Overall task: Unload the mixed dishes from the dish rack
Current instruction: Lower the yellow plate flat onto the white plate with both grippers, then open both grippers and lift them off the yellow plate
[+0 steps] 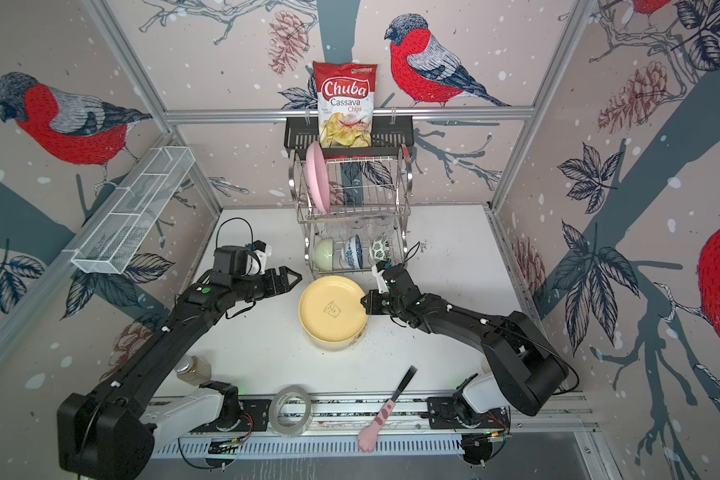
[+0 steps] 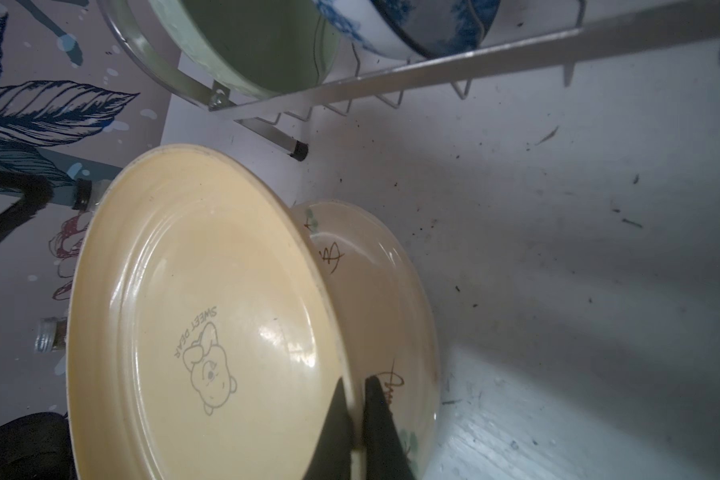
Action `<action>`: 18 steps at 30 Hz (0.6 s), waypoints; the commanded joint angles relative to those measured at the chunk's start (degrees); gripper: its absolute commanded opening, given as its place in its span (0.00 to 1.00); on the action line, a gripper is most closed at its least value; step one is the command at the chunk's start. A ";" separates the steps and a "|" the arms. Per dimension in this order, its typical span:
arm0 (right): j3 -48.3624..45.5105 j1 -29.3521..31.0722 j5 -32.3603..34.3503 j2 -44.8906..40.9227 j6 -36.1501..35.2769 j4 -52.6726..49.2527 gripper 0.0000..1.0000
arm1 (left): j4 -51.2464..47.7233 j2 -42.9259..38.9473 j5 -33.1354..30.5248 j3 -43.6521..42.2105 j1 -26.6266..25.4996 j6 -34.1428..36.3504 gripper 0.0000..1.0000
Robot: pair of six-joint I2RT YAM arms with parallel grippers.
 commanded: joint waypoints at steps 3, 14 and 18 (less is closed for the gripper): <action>2.28 2.37 6.45 3.21 -0.91 -0.55 0.00 | -0.78 -0.35 -1.10 0.30 0.16 1.08 0.91; 3.21 4.44 13.13 6.82 -1.17 -1.17 0.00 | -0.76 -0.22 -0.80 0.09 0.25 1.07 0.92; 3.93 5.39 14.59 7.78 -1.54 -1.90 0.00 | -0.52 -0.23 -0.72 0.07 0.25 0.95 0.93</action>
